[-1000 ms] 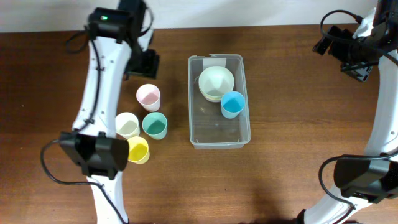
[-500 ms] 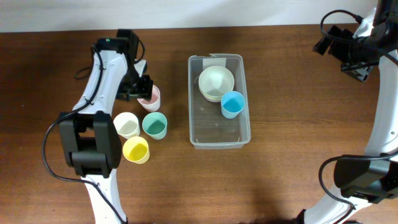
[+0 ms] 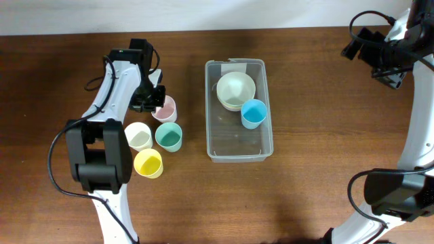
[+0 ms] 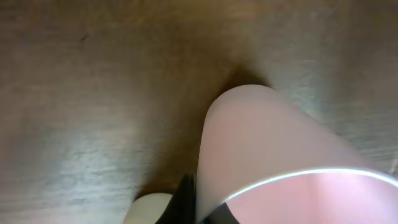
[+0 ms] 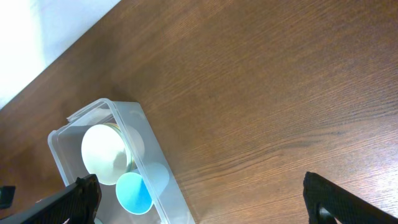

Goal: Pack container
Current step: 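Move left gripper back to the pink cup and grasp it, then carry pink cup with left gripper and place it in the container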

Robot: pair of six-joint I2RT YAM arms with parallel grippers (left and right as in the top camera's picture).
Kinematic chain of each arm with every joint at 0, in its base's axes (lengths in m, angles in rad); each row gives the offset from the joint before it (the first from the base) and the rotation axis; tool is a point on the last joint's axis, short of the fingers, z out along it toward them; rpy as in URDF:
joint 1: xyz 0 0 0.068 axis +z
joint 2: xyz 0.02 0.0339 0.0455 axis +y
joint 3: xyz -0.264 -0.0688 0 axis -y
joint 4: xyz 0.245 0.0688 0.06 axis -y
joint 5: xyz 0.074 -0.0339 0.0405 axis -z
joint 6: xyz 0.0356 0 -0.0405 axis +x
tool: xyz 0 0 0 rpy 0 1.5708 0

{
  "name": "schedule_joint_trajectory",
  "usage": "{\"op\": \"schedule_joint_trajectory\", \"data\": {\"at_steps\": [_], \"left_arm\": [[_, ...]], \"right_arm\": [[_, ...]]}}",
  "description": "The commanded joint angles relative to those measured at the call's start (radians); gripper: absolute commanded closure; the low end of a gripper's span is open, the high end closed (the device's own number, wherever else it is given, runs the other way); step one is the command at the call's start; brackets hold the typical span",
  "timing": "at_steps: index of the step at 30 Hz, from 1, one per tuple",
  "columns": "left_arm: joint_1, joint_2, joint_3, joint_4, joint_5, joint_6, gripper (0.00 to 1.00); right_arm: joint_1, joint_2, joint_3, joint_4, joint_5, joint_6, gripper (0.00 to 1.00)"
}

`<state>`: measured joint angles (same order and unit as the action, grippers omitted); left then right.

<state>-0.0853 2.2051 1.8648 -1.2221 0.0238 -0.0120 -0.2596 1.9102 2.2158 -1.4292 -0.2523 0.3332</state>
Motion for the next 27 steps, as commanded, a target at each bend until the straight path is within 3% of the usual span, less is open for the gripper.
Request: {"op": "schedule_joint_trajectory", "data": {"at_steps": [1, 8, 14, 21, 27], "left_arm": [[0.012, 0.006, 0.082, -0.050, -0.019, 0.005, 0.99], [-0.028, -0.027, 0.392, -0.245, 0.023, 0.005, 0.99], [-0.158, -0.053, 0.593, -0.344, 0.086, 0.005, 1.00], [-0.364, -0.057, 0.562, -0.318, 0.085, 0.006, 0.99], [-0.508, -0.056, 0.455, -0.208, 0.066, 0.028, 0.99]], "right_arm": [[-0.003, 0.000, 0.008, 0.000, 0.002, 0.001, 0.01], [-0.003, 0.000, 0.008, 0.000, 0.002, 0.001, 0.01], [-0.003, 0.000, 0.008, 0.000, 0.002, 0.001, 0.01], [-0.003, 0.000, 0.008, 0.000, 0.002, 0.001, 0.01], [-0.003, 0.000, 0.008, 0.000, 0.002, 0.001, 0.01]]}}
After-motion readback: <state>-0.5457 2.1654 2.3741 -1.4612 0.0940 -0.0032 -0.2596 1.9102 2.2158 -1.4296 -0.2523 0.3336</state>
